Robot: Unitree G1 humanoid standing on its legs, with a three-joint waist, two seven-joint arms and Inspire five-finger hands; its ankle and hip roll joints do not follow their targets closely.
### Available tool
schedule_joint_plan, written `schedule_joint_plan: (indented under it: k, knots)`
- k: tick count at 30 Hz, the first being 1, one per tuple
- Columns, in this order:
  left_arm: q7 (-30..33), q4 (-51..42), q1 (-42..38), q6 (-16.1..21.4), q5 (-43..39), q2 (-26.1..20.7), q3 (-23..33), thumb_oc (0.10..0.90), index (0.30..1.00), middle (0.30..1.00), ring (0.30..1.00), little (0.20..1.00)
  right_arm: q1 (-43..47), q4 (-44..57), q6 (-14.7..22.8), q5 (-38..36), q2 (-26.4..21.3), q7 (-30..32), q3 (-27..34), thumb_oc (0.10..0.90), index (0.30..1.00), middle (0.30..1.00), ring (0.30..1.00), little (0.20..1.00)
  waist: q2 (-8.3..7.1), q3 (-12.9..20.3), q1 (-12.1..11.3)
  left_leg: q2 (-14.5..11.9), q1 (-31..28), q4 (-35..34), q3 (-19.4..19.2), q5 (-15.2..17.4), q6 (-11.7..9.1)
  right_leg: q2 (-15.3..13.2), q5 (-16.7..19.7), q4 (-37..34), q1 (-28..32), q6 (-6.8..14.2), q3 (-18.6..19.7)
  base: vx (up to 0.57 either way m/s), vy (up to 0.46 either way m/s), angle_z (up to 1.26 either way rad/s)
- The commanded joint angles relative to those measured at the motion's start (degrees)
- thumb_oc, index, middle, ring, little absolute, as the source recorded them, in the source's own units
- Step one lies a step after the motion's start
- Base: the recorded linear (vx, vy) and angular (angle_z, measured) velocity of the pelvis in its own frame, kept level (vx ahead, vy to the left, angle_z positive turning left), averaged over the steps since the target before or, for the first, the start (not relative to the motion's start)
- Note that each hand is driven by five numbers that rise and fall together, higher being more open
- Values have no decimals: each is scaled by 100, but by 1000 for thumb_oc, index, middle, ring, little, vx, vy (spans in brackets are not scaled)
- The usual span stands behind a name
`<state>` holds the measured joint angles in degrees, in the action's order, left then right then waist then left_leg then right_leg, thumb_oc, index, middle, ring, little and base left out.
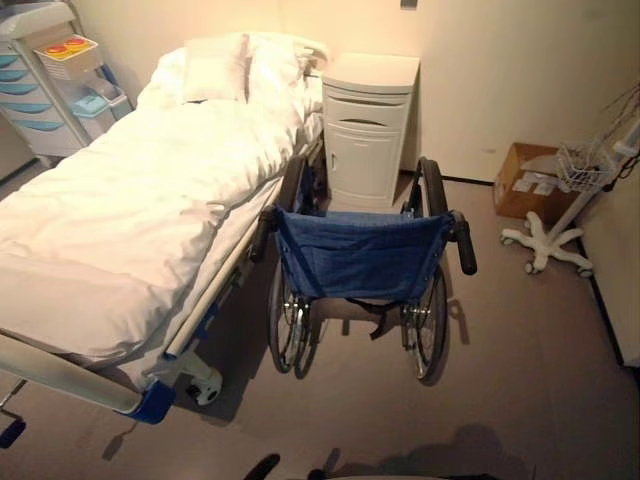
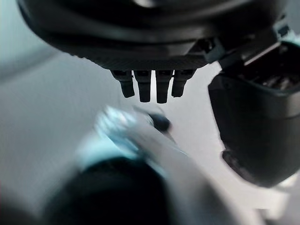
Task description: Push the wheelchair next to the bed
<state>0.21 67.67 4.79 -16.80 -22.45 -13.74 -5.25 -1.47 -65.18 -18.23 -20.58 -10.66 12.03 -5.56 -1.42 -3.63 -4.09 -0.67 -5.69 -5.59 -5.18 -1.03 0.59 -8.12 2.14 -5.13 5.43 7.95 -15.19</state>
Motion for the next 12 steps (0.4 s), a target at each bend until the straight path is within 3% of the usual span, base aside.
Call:
schedule_joint_plan:
  k: [1, 5, 12]
  knots:
    - [272, 234, -362, 95, -130, 136, 188, 800, 900, 900, 900, 900, 15, -437, -137, 217, -195, -971, -193, 800, 900, 900, 900, 900, 162, -28, -71, 35, -245, 59, -308, 390, -248, 187, -193, 213, 73, 74, 19, 0, 0, 0]
    - [172, 275, -296, 97, -3, 200, 203, 800, 900, 900, 900, 900, -69, -582, -191, -39, -171, -1346, -45, 800, 900, 900, 900, 900, 144, -13, -74, 33, -241, 59, -317, 391, -246, 195, -207, 246, 64, 67, 9, 0, 0, 0]
    - [161, 293, -315, 86, -81, 238, 178, 800, 900, 900, 900, 900, -183, -571, -140, 655, -103, -1517, -273, 800, 900, 900, 900, 900, 136, 0, -3, 27, -259, 59, -393, 420, -232, 191, -207, 238, 74, 52, 33, 0, 0, 0]
